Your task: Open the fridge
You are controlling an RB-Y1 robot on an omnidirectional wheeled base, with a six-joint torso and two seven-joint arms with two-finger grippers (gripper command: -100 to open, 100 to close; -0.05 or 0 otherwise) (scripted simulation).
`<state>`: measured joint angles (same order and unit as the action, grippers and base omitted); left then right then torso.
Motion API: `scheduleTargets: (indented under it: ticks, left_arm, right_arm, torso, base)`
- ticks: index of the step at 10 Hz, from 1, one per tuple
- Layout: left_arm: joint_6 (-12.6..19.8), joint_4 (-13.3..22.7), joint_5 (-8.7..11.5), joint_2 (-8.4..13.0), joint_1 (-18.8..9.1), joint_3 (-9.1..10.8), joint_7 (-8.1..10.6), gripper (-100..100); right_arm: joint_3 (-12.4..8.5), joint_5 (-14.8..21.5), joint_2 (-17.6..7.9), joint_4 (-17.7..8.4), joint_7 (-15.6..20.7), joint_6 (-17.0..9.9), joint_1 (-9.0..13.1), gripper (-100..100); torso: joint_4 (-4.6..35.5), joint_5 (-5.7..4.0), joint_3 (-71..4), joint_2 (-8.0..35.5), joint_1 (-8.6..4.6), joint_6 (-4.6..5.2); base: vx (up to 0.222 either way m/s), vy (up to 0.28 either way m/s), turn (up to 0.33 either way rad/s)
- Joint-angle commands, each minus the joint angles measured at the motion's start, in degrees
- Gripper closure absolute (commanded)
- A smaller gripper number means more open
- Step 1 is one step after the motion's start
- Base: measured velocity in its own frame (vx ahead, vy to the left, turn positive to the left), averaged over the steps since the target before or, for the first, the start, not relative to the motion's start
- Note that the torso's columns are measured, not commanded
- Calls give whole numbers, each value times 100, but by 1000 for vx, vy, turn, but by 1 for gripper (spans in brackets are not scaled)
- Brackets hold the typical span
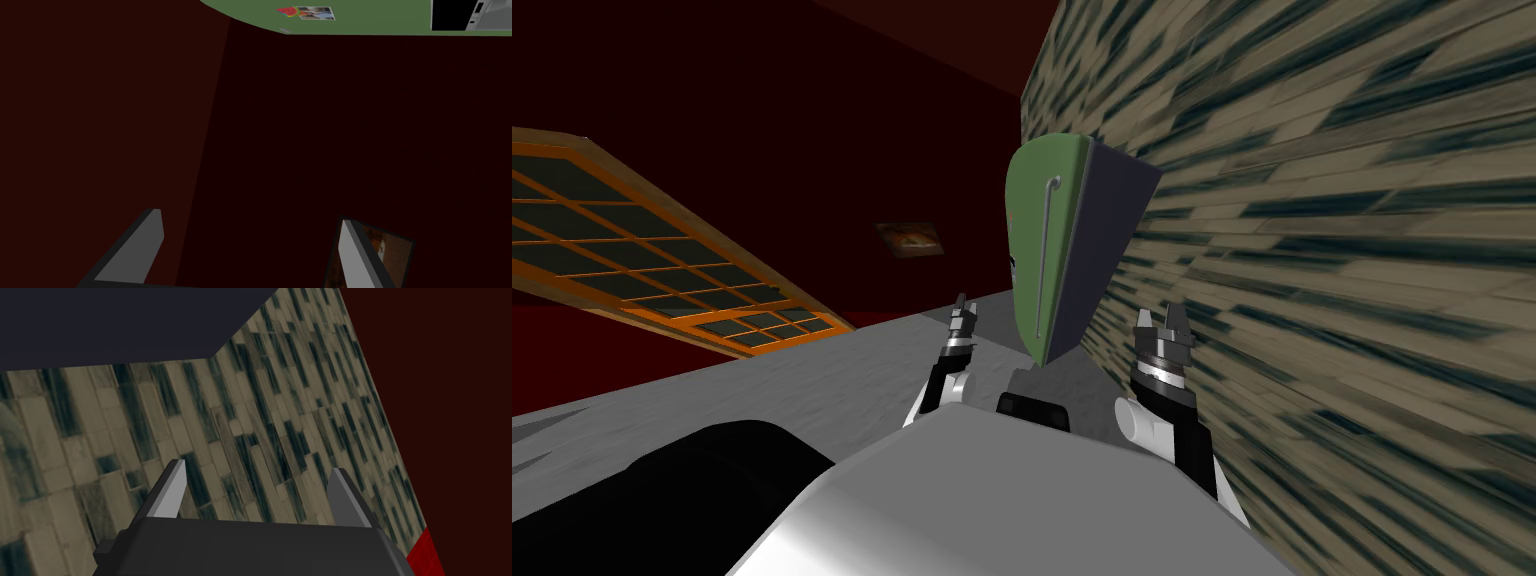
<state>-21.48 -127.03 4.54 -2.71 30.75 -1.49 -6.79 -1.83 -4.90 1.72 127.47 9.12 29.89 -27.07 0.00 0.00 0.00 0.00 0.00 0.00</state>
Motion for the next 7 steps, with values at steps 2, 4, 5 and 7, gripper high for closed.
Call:
scheduleTargets:
  ticks: [2,4,5,7]
  left_arm:
    - [0,0,0,0,0,0,0,0]
    - [0,-1,0,0,0,0,0,0]
    - [0,-1,0,0,0,0,0,0]
    - [-1,-2,0,0,0,0,0,0]
  right_arm:
    - [0,0,0,0,0,0,0,0]
    - [0,0,0,1,0,0,0,0]
    - [0,0,0,1,0,0,0,0]
    - [0,0,0,2,0,1,0,0]
  torso:
    - [600,0,-1200,597,0,0]
    - [1424,0,-2850,1422,0,0]
    - [1846,0,-3692,1845,0,0]
    - [2691,0,-5381,2693,0,0]
  base:
    - [0,0,0]
    - [0,0,0]
    - [0,0,0]
    - [0,0,0]
